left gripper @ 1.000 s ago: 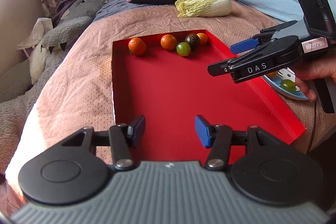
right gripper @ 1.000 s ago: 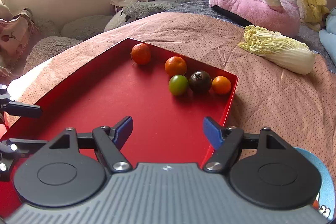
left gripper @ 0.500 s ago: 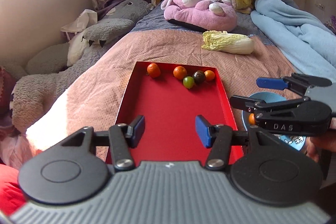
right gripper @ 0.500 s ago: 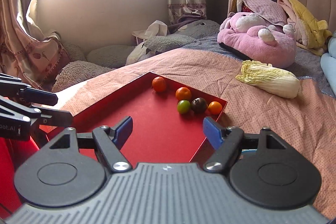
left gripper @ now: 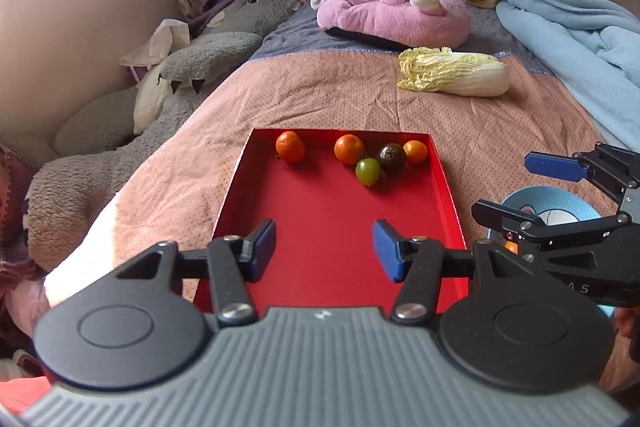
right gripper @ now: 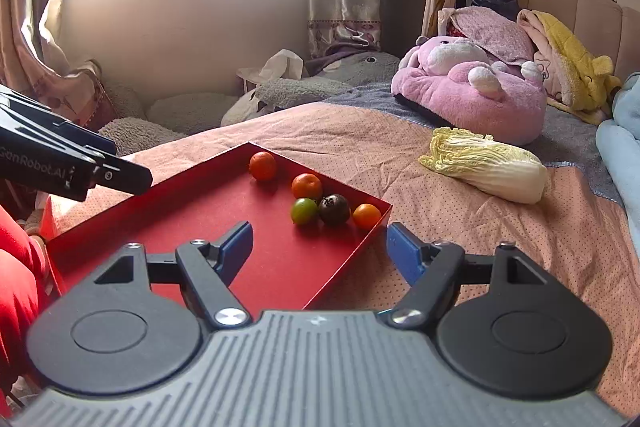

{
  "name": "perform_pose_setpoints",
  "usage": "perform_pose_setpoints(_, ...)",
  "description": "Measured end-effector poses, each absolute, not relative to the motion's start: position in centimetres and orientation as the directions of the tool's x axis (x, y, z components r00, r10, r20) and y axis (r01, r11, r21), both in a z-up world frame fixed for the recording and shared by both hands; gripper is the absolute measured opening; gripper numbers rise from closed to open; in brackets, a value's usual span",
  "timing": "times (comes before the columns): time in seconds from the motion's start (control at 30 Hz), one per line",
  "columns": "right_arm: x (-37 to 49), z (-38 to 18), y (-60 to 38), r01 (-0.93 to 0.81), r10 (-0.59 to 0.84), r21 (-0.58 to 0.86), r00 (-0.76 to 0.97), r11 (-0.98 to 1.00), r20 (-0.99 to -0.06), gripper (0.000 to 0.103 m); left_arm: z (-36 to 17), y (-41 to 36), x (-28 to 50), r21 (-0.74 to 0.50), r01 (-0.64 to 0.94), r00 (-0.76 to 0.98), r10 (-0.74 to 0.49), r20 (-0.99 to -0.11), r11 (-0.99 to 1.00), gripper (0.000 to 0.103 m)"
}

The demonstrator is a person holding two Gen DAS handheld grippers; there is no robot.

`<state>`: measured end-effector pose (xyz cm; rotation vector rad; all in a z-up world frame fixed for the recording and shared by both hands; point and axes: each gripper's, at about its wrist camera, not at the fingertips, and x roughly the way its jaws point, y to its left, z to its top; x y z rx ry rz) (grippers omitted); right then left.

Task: Organize fruits
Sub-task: 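Move the right tool over the red tray toward the dark brown tomato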

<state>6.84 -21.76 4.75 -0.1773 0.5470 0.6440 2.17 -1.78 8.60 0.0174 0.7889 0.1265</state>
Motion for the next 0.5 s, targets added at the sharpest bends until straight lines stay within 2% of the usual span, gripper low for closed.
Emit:
perform_pose_setpoints(0.07,8.7,3.4,-20.7,-0.596,0.513,0.039,0.654,0.802,-0.557,0.072,6.8,-1.2,3.4,0.114,-0.059,0.686,0.123,-0.717,0.992,0.056)
perform_pose_setpoints(0.23,13.1,1.4,-16.7,-0.574,0.477,0.032,0.646,0.818,-0.596,0.067,3.3,0.4,5.9,0.151,0.057,0.669,0.074,-0.739,0.987,0.056)
perform_pose_setpoints(0.4,17.4,0.6,-14.0,-0.542,0.448,0.046,0.641,0.839,-0.623,0.061,2.0,-0.1,7.5,0.101,0.094,0.668,0.012,-0.744,0.990,0.056)
perform_pose_setpoints(0.5,18.9,-0.2,-13.1,-0.543,0.447,0.055,0.625,0.838,-0.640,0.053,2.1,-0.1,8.1,0.083,0.112,0.680,-0.015,-0.733,0.990,0.056)
